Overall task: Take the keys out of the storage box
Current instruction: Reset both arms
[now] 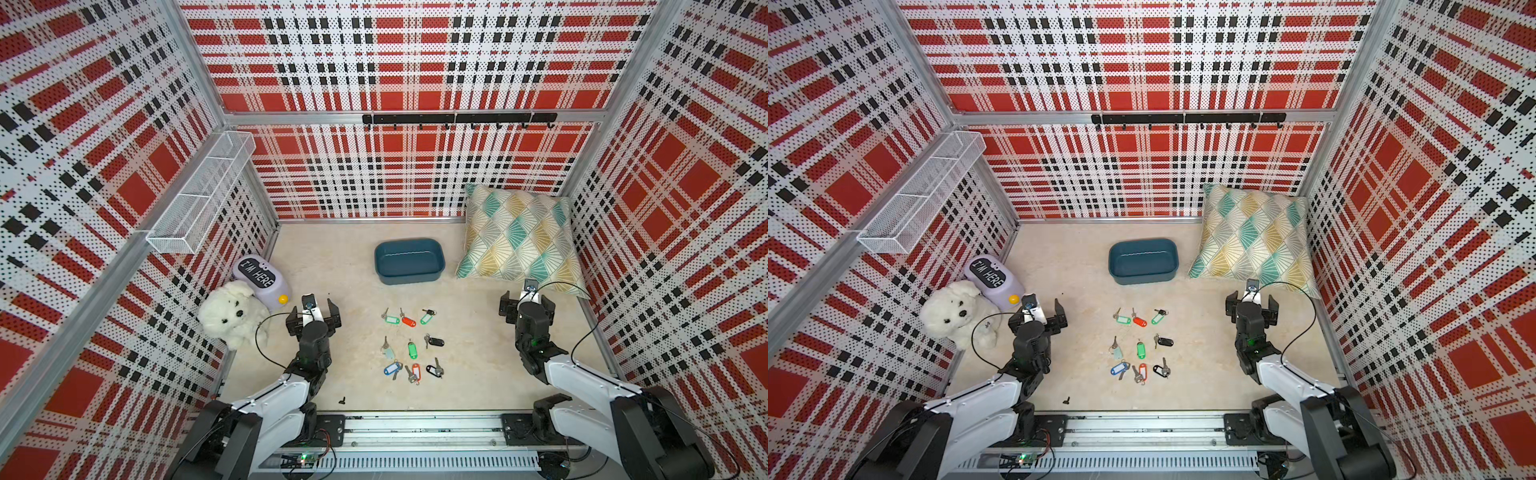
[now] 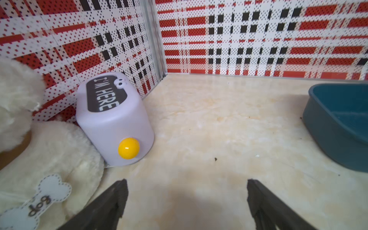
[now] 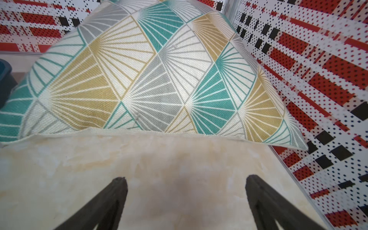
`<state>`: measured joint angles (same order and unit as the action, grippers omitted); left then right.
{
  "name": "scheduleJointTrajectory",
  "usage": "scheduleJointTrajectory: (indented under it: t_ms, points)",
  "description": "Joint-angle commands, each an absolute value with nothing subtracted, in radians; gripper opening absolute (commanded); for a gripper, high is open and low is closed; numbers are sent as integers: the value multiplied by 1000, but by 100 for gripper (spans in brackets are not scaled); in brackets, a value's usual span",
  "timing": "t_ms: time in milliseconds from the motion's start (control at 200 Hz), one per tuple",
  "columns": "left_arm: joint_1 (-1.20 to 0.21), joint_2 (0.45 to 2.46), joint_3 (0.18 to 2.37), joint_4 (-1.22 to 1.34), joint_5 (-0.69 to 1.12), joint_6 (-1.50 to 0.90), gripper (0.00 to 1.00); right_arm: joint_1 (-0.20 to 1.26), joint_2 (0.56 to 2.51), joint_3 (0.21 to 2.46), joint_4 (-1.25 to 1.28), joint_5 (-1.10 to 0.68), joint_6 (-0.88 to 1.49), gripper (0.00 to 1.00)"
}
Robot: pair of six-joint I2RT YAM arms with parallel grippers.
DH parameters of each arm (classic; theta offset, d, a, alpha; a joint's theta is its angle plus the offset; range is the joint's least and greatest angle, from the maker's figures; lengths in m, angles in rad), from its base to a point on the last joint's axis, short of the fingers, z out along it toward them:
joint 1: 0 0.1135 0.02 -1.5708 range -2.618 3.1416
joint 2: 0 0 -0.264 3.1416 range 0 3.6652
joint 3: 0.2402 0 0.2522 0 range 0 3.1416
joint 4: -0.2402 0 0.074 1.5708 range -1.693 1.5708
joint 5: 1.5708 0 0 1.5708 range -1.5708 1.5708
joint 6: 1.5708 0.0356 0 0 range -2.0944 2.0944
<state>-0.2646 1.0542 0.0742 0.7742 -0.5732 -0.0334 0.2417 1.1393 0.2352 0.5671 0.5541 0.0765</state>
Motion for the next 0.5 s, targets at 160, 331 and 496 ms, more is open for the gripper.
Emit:
scheduleJointTrajectory:
  t_ms: [160,331,496]
  points:
    - [-67,1272,141,1145,-170,-19,99,163,1378,317,892,411,14,100]
    - [-46,1464,196,1279,-113,44,99,71,1496,368,913,249,69,100]
    - [9,1546,182,1382,-22,6,99,71,1545,295,1100,162,25,100]
